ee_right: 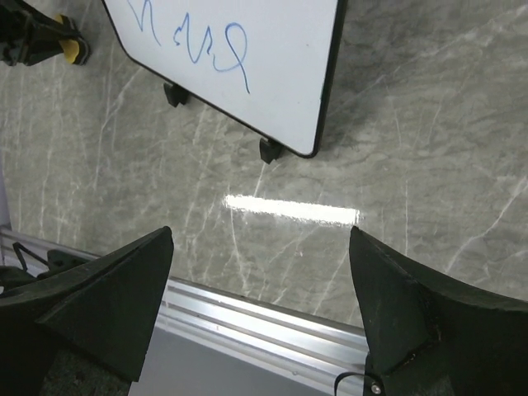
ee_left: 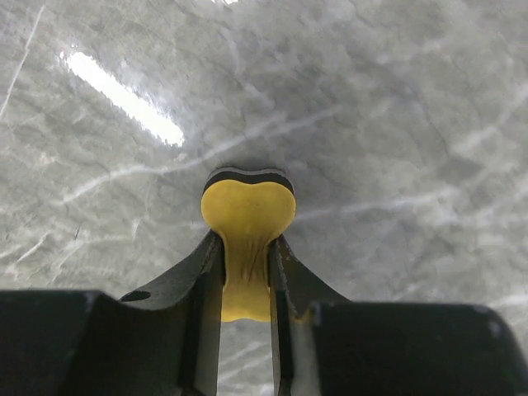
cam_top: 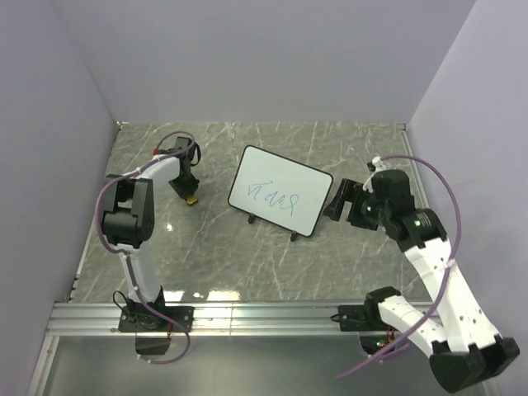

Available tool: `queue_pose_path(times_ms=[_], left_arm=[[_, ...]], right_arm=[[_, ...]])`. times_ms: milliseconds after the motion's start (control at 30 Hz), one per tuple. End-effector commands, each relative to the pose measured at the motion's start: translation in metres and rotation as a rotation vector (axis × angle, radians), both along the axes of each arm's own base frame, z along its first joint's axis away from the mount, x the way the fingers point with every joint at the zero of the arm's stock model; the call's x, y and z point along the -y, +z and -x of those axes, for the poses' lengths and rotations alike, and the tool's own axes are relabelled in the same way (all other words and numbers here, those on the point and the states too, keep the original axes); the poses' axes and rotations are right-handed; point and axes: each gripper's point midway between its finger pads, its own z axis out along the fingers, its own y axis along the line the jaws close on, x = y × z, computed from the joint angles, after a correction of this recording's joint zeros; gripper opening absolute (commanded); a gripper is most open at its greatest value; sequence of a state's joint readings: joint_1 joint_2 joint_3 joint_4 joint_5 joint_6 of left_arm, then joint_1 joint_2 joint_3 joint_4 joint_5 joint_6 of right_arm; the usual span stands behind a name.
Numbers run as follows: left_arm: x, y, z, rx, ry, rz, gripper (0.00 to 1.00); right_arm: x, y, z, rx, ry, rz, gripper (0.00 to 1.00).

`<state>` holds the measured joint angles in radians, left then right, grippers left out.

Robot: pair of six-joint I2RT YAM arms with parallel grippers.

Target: Erase the whiteboard

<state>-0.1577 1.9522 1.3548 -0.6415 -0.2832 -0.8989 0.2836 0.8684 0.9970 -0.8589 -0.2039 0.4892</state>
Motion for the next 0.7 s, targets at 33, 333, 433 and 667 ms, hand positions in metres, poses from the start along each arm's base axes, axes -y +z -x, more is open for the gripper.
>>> queue_pose_path(times_ms=[33, 333, 433, 667], left_arm=[[0.021, 0.060, -0.007, 0.130, -0.099, -0.033, 0.00], [0.138, 0.147, 0.017, 0.323, -0.392, 0.065, 0.00], [0.180, 0.160, 0.037, 0.334, -0.499, 0.116, 0.00], [0.248, 0.177, 0.084, 0.337, -0.679, 0.189, 0.00]], right_arm=[[-0.011, 0.036, -0.041, 0.096, 0.026, -0.005, 0.94], [0.000, 0.021, -0.111, 0.047, -0.042, 0.057, 0.91], [0.001, 0.016, -0.131, 0.065, -0.010, 0.085, 0.91], [-0.009, 0.023, -0.178, 0.106, 0.092, 0.081, 0.90]])
